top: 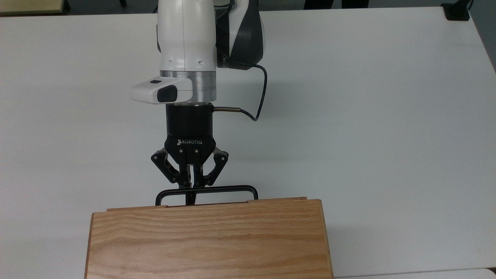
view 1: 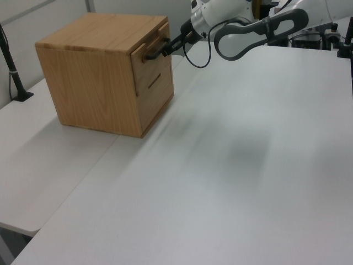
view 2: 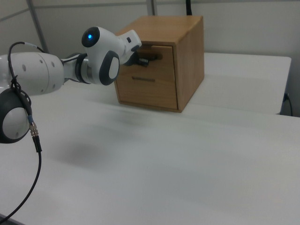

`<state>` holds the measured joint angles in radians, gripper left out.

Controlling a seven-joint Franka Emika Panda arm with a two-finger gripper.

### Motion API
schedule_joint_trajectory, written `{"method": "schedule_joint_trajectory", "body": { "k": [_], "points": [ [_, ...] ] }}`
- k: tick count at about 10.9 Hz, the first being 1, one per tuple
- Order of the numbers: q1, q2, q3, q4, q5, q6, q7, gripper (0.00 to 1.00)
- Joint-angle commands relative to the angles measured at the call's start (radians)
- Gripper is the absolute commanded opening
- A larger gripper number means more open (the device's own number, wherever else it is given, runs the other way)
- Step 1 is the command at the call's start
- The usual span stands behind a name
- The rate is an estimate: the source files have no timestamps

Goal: Close the drawer by sliding it
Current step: 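Lift the gripper up and away from the closed drawer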

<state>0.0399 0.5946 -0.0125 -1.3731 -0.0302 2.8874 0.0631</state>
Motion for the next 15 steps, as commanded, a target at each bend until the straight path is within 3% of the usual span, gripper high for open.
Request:
{"method": "schedule_joint_trajectory", "body": {
  "k": [1, 7, 9, 15],
  "points": [
    [0.006, 0.037, -0.014, 0.034, -0.022, 0.103, 0.017, 0.00],
    [-0.005, 0.012, -0.012, -0.001, -0.063, 0.113, -0.015, 0.00],
    [-0.006, -0.086, -0.001, -0.099, -0.062, -0.024, -0.048, 0.00],
    [0.028, -0.395, 0.003, -0.245, -0.051, -0.751, -0.088, 0.00]
  ]
}}
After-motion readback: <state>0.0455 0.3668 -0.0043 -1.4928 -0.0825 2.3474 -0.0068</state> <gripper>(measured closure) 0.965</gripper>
